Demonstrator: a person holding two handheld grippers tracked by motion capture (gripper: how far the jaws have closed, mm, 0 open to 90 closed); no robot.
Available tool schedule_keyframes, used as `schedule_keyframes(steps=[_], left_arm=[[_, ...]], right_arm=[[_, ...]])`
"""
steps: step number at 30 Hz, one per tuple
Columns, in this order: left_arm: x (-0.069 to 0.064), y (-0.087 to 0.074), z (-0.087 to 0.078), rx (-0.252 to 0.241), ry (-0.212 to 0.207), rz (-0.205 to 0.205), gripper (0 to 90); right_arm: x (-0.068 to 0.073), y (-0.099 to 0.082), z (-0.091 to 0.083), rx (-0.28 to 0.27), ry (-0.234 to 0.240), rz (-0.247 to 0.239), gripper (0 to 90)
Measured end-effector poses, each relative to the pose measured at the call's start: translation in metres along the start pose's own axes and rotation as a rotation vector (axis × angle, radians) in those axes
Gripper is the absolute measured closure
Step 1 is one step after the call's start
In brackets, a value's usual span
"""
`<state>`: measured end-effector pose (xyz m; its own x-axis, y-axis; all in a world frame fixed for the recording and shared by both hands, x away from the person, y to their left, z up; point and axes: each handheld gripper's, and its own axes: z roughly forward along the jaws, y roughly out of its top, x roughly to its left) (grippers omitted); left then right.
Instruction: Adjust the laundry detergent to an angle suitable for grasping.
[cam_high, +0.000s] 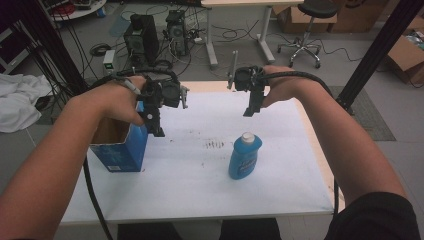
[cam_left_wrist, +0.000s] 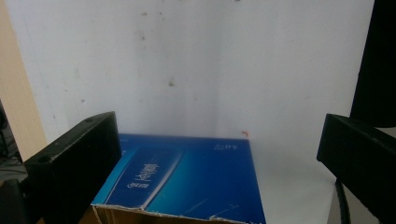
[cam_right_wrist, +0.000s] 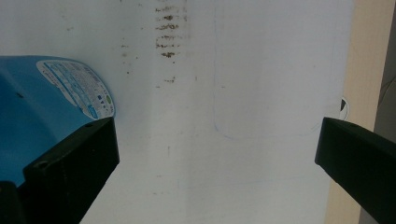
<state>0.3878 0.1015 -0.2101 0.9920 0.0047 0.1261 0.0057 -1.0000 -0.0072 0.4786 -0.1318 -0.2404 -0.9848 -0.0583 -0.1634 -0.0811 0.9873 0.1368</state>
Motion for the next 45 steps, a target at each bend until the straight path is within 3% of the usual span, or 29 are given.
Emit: schedule_keyframes(steps=[15,19,36,45], left_arm=[[-0.002,-0.003,0.001,0.001,-0.001,-0.01,0.1],[-0.005,-0.003,0.0,-0.013,0.0,-0.017,0.1],[-0.014,0.006,-0.007,0.015,0.011,-0.021,0.1],[-0.012,0.002,-0.005,0.021,0.01,-0.039,0.1]], right_arm=[[-0.002,0.007,-0.002,0.011,0.008,-0.024,0.0],[-0.002,0.004,-0.004,-0.001,0.014,-0.024,0.0],[0.006,-0.011,-0.029,-0.059,0.017,-0.042,0.0],[0.023,-0.012,-0.045,-0.1,0.043,-0.09,0.0]])
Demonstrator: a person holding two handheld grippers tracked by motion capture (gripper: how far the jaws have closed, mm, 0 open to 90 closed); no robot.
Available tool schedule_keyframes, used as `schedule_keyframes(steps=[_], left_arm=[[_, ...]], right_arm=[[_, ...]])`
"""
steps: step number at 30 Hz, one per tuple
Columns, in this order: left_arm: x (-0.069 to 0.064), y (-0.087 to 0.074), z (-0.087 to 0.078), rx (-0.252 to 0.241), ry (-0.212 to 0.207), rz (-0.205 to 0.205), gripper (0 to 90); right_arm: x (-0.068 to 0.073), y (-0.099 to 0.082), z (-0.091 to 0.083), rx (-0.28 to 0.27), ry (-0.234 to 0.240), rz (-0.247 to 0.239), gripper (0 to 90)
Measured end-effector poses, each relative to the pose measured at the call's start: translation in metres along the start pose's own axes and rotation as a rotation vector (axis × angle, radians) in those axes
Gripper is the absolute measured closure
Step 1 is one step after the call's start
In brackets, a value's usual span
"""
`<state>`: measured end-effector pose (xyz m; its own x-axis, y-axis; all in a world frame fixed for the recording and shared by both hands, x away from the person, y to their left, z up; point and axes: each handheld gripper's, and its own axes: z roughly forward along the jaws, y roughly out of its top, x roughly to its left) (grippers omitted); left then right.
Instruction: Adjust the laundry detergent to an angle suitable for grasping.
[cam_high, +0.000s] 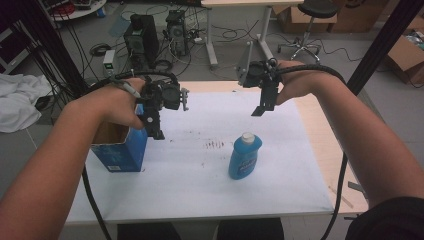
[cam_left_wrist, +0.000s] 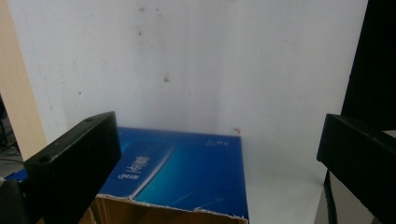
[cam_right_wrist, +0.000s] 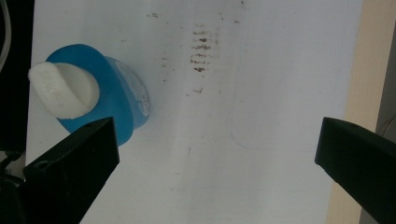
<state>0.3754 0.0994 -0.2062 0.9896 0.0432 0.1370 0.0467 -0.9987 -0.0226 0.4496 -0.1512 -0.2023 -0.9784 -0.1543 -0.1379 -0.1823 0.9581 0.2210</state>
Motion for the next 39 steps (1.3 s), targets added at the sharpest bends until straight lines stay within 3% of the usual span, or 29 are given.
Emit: schedule_keyframes(steps=[10,19,39], left_arm=[[-0.005,0.002,-0.001,0.014,0.004,-0.01,0.1],[-0.008,0.002,-0.002,0.008,0.007,-0.017,0.1],[-0.006,0.003,0.003,0.012,0.004,-0.018,0.1]], right_arm=[[0.028,0.007,-0.005,0.027,0.036,-0.087,0.0],[0.048,0.011,0.006,0.061,0.075,-0.156,0.0],[0.067,0.011,0.044,0.071,0.13,-0.219,0.0]])
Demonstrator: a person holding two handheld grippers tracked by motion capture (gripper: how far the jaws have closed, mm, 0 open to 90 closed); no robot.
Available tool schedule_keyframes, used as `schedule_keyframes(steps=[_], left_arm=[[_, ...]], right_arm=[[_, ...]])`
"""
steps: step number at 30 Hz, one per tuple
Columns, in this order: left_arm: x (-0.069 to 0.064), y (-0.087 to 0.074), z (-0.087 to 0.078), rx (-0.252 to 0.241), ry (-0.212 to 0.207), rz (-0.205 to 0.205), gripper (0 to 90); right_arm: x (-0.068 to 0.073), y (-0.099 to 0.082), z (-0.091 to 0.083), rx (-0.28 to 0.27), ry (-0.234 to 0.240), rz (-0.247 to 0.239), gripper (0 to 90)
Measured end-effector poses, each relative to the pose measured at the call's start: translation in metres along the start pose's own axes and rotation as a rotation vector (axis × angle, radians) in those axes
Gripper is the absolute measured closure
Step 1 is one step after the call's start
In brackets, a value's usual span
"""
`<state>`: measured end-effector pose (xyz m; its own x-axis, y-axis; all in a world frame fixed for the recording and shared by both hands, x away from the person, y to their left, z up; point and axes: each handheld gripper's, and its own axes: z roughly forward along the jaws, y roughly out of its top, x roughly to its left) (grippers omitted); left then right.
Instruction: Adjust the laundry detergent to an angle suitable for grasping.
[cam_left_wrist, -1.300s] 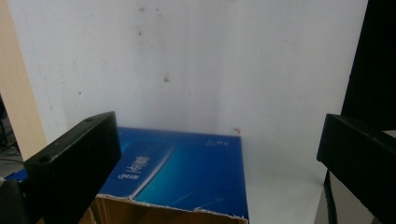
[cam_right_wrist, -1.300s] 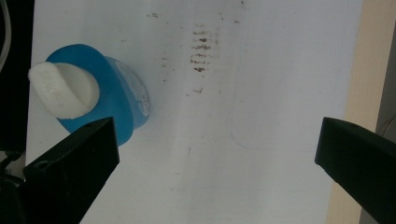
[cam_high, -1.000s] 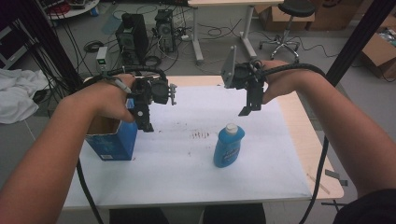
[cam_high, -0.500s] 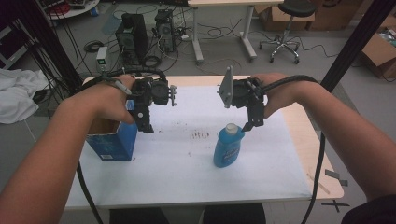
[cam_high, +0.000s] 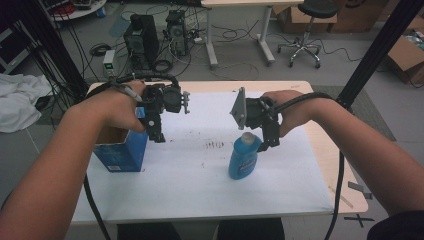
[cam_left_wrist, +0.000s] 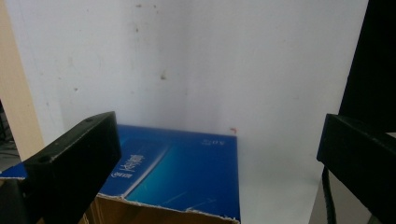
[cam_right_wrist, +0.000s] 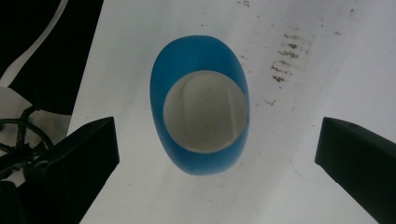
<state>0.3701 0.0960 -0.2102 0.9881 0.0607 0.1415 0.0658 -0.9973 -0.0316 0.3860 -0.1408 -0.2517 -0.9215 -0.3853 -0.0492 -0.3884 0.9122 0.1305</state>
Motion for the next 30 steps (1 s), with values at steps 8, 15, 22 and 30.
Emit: schedule_keyframes(steps=[8,15,22,30], left_arm=[[0.001,-0.001,0.003,-0.002,0.002,0.001,0.1],[0.001,-0.002,0.006,0.003,0.0,-0.001,0.1],[0.001,-0.002,0.006,-0.003,0.005,0.0,0.1],[0.002,-0.002,0.007,-0.003,0.007,0.001,0.1]], right_arm=[[0.001,0.002,0.022,0.017,0.026,-0.01,0.0],[0.002,0.003,0.031,0.022,0.029,-0.018,0.0],[0.002,0.003,0.039,0.023,0.034,-0.021,0.0],[0.004,0.002,0.047,0.022,0.032,-0.021,0.0]])
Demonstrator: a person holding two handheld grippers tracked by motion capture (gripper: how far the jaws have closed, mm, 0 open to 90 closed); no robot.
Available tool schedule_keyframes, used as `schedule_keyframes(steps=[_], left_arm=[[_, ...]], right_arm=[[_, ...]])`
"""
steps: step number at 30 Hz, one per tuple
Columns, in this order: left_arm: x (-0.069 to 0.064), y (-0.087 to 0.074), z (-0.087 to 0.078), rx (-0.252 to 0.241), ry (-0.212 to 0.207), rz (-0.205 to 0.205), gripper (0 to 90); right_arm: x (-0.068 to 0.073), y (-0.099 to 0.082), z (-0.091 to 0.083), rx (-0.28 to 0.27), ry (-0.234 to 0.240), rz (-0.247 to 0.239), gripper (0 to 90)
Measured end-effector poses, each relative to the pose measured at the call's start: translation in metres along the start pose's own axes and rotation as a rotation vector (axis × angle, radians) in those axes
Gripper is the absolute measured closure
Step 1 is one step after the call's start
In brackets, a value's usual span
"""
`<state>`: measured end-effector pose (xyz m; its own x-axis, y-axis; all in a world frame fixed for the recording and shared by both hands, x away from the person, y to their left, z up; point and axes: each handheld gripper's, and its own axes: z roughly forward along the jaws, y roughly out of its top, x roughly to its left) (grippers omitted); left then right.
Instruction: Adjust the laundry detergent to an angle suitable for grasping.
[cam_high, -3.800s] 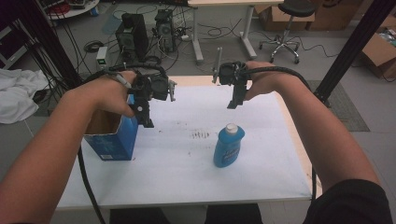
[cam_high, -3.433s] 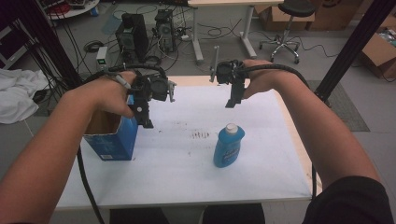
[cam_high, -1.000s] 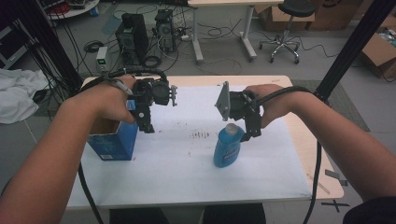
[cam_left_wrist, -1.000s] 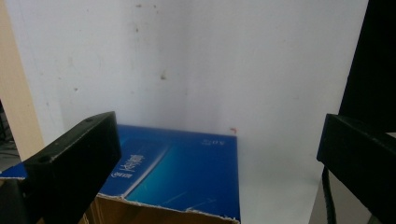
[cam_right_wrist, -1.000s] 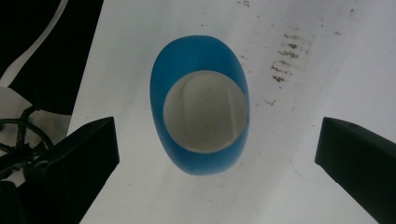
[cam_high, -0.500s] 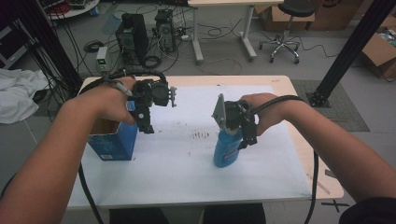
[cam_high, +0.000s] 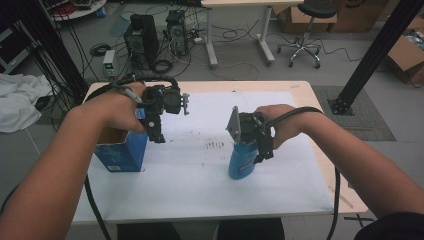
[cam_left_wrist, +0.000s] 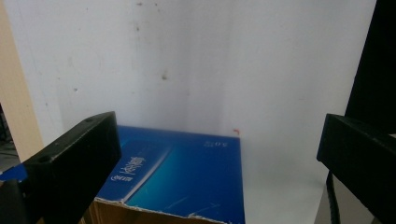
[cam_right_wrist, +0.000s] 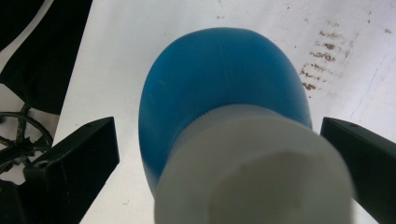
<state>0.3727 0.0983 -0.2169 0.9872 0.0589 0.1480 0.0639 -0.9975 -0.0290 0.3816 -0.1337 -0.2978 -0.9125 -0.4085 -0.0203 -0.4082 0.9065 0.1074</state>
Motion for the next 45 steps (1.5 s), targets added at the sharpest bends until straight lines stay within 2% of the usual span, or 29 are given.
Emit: schedule_keyframes(steps=[17,29,40,45], left_arm=[[0.0018,0.0021,0.0013,-0.001,0.011,0.003,0.1],[0.0016,0.0008,0.0019,0.005,0.011,0.0,0.1],[0.0018,0.0001,0.0027,0.004,0.011,-0.003,0.1],[0.0015,-0.0002,0.0041,0.007,0.006,-0.004,0.1]], right_arm=[[0.0006,-0.003,0.0055,-0.02,-0.018,-0.021,2.6],[0.0007,-0.0016,0.0046,-0.01,-0.03,-0.038,12.2],[0.0001,-0.0014,0.0053,-0.008,-0.014,-0.04,19.0],[0.0003,-0.0017,0.0058,-0.004,-0.026,-0.046,21.6]])
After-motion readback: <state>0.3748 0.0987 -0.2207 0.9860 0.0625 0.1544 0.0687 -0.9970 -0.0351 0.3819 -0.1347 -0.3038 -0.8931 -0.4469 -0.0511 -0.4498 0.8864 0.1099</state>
